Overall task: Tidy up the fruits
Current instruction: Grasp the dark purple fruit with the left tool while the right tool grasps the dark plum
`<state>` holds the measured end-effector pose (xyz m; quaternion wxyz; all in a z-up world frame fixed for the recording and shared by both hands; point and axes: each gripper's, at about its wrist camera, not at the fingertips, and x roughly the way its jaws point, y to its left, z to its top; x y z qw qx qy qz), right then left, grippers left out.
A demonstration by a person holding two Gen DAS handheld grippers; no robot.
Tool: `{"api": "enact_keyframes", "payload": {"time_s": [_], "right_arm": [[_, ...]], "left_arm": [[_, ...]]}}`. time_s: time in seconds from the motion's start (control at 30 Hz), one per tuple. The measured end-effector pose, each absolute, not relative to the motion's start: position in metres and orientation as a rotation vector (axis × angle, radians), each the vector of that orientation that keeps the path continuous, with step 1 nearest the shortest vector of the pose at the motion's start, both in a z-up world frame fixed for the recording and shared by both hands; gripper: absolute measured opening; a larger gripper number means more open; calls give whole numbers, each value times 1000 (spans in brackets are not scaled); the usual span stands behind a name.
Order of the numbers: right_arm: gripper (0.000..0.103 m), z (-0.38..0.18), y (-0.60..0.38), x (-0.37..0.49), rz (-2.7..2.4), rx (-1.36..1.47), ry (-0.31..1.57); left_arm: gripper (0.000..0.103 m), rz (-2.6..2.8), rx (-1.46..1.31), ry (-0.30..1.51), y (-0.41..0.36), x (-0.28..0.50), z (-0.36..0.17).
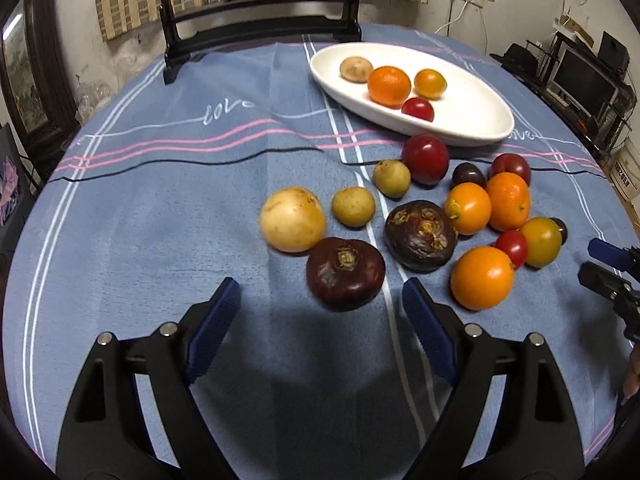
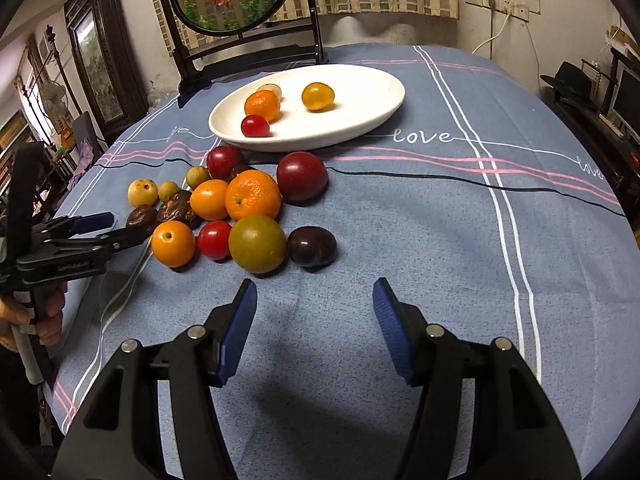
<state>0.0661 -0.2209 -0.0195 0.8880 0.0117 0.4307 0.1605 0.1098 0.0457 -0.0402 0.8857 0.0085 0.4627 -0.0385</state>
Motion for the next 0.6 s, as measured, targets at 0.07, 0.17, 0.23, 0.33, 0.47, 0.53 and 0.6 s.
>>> {"api": "enact_keyframes", "payload": {"time_s": [0.07, 0.17, 0.23, 0.33, 0.47, 0.53, 0.6], "right_arm": [[60, -21, -221, 66, 335, 19, 898], [60, -23, -221, 69, 338, 6, 904], [60, -25, -220, 70, 346, -2, 907], [60, -31, -216, 78, 339, -46, 939], [60, -35, -213, 88, 311, -96, 951], [60, -35, -210, 94, 314, -114, 950], [60, -36, -207, 101, 312, -131, 949]], "left_arm": [[84, -75, 29, 975, 42, 116, -44], [84, -67, 42, 986, 37, 122, -48], [76, -68, 49, 978, 34, 124, -48], [57, -74, 53, 961, 35, 123, -46], [50, -82, 31, 957, 39, 125, -45], [50, -82, 40, 952, 39, 125, -46], [50, -81, 48, 947, 38, 125, -46]]}}
